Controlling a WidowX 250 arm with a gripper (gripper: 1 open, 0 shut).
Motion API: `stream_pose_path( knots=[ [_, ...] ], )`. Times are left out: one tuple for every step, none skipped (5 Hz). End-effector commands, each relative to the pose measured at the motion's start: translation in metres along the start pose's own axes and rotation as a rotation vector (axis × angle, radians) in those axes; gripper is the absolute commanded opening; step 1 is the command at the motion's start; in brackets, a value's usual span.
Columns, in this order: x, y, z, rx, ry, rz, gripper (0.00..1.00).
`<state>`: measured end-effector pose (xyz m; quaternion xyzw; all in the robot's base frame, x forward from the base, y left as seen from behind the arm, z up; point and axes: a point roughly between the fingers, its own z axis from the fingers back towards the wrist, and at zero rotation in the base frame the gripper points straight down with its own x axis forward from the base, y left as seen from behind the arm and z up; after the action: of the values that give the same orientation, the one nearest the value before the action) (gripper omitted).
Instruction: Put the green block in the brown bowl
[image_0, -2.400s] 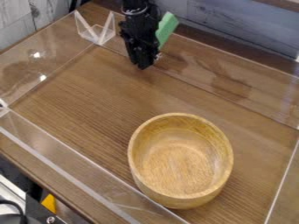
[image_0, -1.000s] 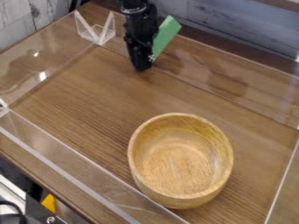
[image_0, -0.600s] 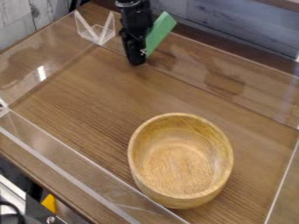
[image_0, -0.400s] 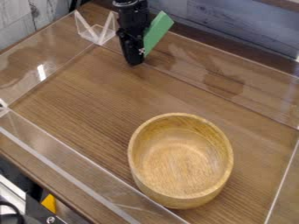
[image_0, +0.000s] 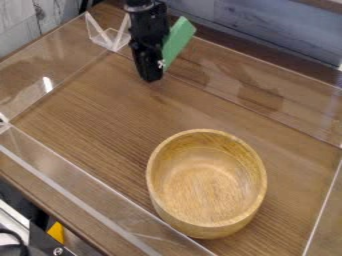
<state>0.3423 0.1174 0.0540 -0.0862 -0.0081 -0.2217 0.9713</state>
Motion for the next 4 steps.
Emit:
stream_pose_path(
  knots=[
    [-0.004, -0.03, 0.035, 0.041, -0.063, 0.106, 0.0],
    [-0.017, -0.064, 0.033, 0.028, -0.062, 0.208, 0.0],
    [-0.021, -0.085, 0.044, 0.016, -0.064, 0.256, 0.0],
    [-0.029, -0.118, 0.047, -0.004, -0.05, 0.3, 0.0]
  ],
)
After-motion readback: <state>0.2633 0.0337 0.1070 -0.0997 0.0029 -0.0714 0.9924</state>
